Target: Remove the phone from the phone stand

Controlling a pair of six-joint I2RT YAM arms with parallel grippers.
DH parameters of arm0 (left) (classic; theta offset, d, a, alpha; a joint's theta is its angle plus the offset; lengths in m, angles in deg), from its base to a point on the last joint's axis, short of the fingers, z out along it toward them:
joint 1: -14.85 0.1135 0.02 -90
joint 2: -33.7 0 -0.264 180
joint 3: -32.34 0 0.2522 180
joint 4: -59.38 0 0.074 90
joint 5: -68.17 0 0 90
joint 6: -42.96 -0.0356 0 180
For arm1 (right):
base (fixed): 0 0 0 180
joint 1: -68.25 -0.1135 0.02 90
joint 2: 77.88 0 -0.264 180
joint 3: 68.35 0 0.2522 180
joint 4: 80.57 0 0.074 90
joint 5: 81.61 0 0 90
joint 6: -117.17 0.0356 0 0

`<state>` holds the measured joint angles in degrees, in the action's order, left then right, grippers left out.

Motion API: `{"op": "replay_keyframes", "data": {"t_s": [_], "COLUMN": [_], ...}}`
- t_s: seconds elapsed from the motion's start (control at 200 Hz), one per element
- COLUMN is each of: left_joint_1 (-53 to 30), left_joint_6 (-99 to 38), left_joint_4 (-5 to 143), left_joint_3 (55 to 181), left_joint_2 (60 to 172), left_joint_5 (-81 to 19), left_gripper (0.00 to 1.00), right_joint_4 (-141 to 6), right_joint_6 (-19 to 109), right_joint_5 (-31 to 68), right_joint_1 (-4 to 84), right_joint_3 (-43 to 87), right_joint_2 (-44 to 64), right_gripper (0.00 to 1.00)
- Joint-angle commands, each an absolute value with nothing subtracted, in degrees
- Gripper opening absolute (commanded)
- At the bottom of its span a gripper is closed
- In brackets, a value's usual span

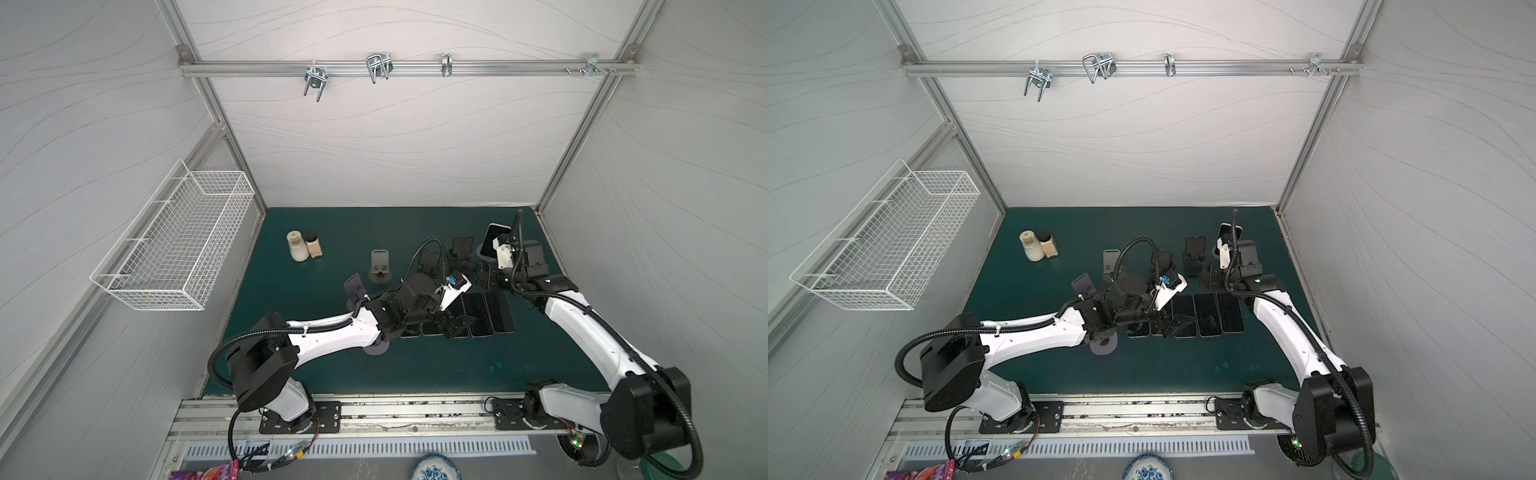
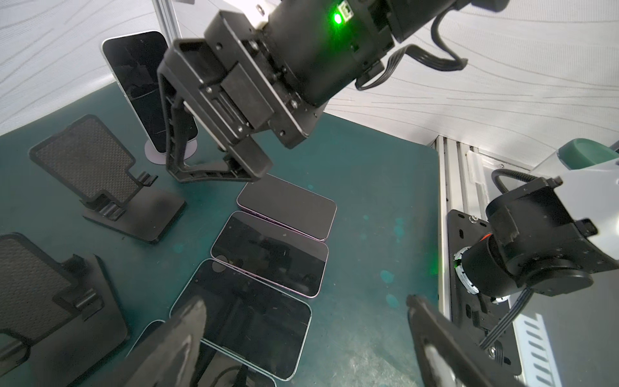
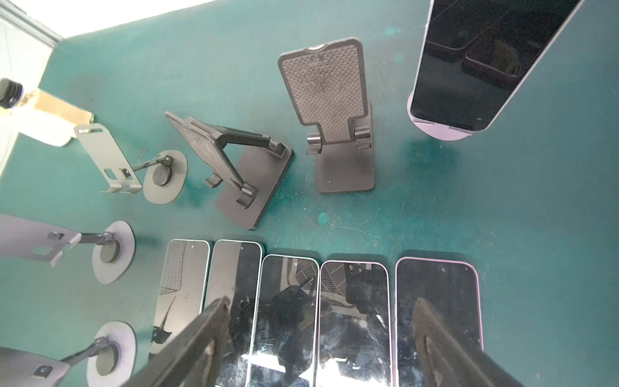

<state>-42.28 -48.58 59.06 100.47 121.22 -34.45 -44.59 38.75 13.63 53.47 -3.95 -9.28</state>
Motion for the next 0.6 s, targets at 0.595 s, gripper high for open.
{"op": "replay_keyframes", "data": {"t_s": [0.595], "left_joint_1": [-37.41], "left_joint_6": [-51.08], "left_joint_4": [54.08], "left_joint_3": [101.79], "left_joint_2": [123.70], "left_joint_5": [-36.96], "left_gripper": [0.95], "right_joint_4": [-47.59], "right_joint_6": [26.54], "right_joint_5": [10.66], "right_joint_1": [53.66], "right_joint_3": [5.40], "right_joint_2": [-0.15], "right_gripper": [0.99]}}
